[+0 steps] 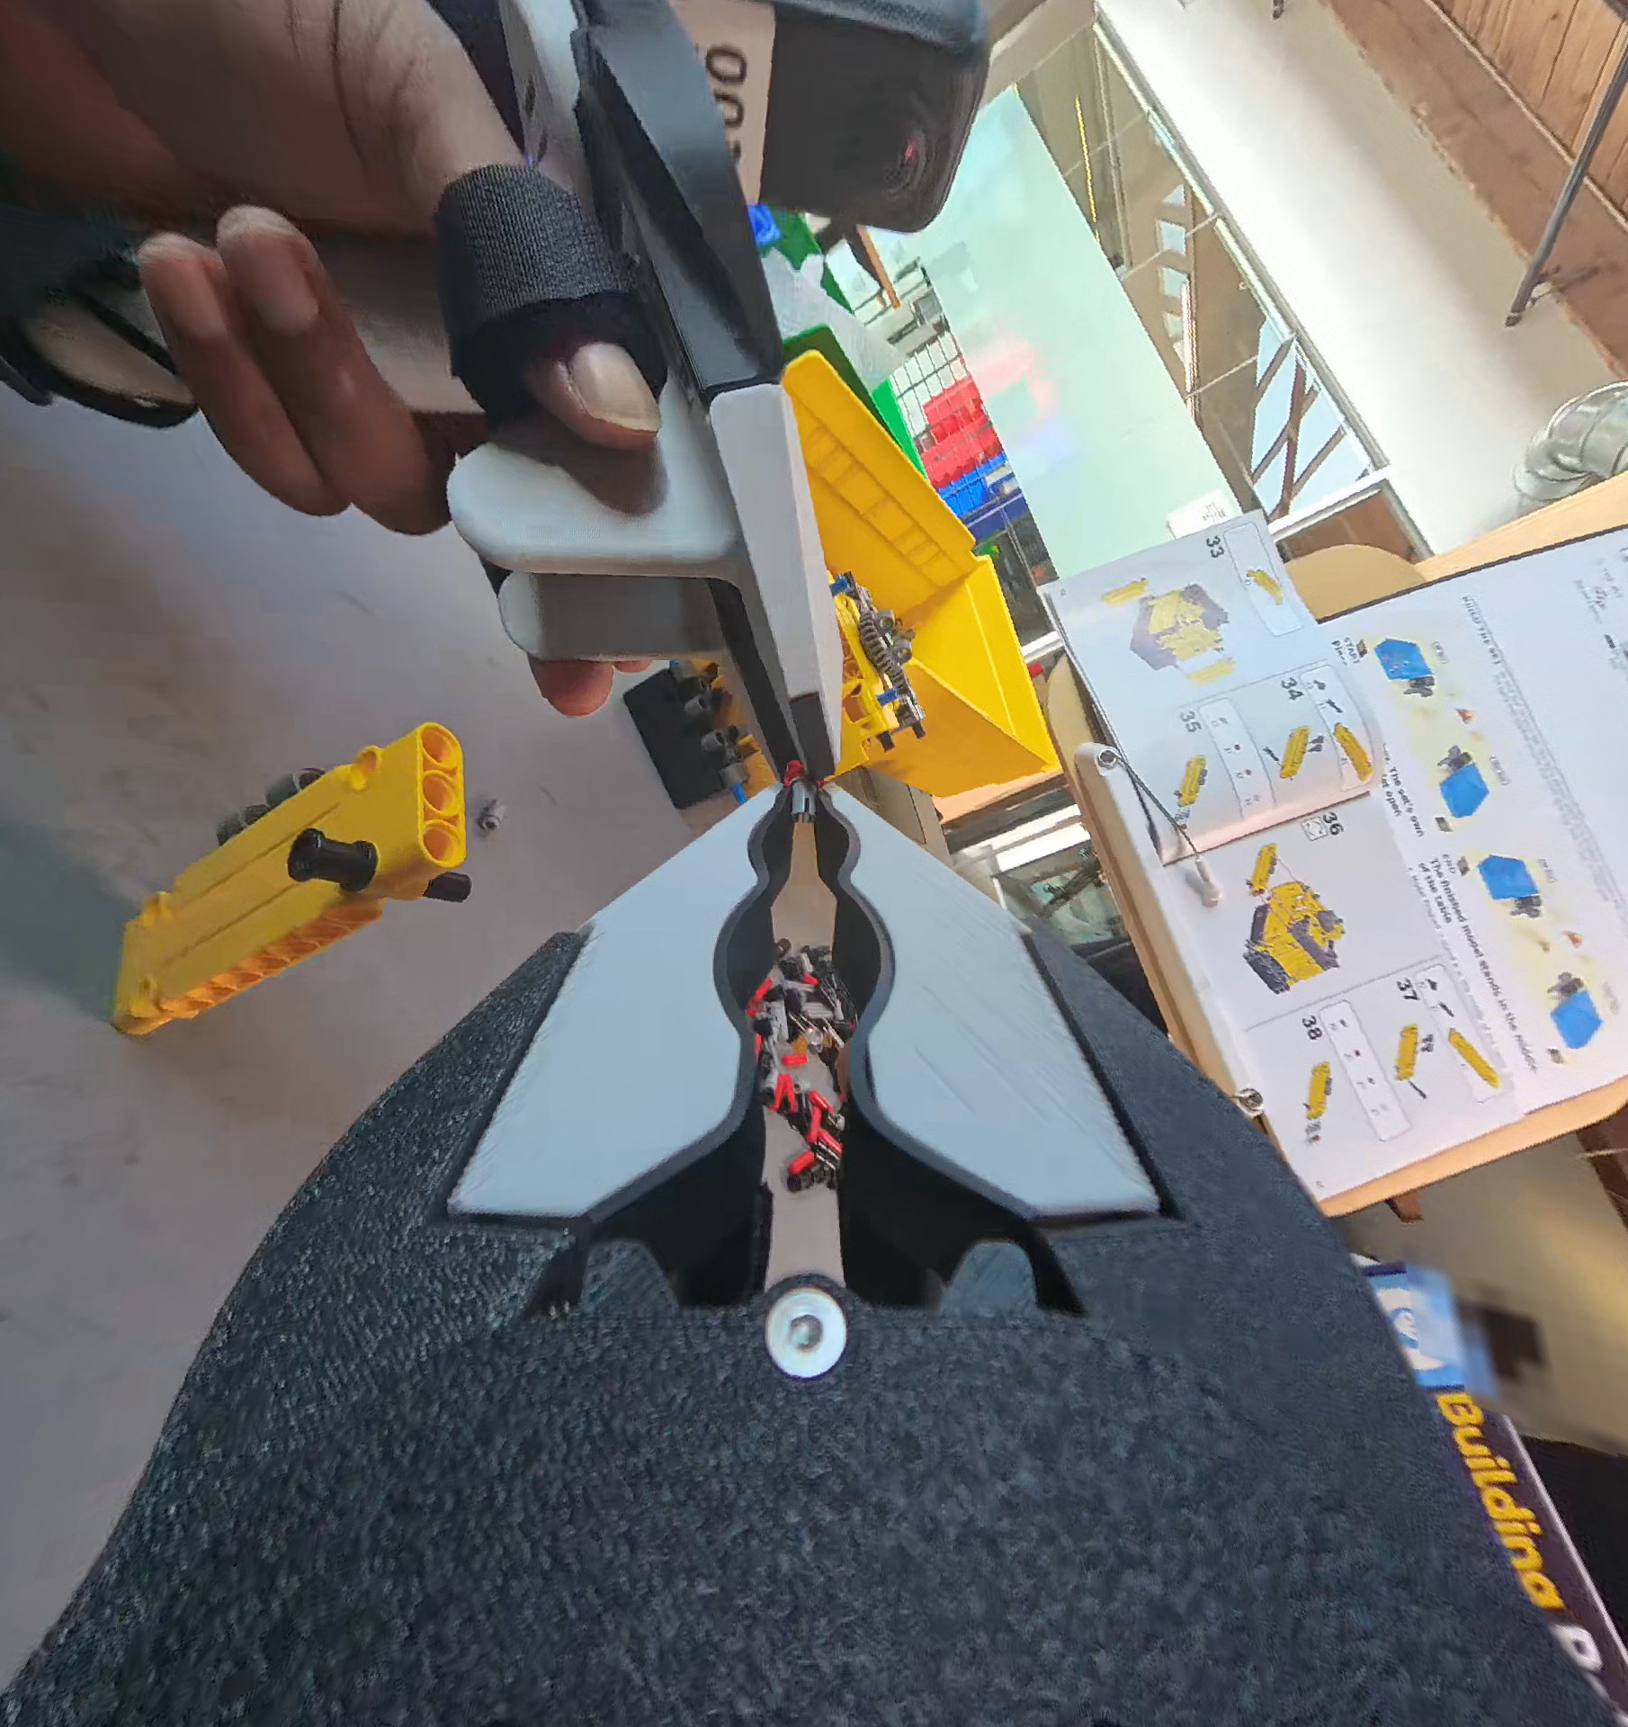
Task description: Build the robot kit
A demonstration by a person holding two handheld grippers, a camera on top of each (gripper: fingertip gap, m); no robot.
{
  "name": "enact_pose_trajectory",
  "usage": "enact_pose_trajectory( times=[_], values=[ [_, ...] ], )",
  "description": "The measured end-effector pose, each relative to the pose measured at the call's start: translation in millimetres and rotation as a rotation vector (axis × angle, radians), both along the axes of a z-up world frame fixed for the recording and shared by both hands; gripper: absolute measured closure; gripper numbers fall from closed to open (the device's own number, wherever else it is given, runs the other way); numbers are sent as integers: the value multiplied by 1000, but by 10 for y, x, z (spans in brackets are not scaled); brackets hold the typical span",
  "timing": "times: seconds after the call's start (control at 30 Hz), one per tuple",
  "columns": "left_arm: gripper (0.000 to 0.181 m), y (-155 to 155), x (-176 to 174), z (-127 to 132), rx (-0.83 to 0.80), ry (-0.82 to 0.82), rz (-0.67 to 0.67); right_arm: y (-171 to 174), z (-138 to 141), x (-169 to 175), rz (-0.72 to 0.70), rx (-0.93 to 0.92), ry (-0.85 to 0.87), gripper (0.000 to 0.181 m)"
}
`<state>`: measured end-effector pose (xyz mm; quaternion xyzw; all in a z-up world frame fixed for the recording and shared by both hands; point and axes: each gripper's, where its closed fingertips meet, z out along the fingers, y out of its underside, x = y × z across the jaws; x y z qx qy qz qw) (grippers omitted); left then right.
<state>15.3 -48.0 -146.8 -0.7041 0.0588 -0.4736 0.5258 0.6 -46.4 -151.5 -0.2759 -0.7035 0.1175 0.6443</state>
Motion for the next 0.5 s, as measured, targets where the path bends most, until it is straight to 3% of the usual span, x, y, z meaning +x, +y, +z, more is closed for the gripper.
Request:
enact_pose_trajectory(
  times=[0.27,0.5],
  values=[
    [175,57,-28,-93,29,186,77,79,-102,-29,-62,6,-39,178],
    [180,-31,-78,68,4,-82,-36,-63,81,33,91,-258,52,176]
  ],
)
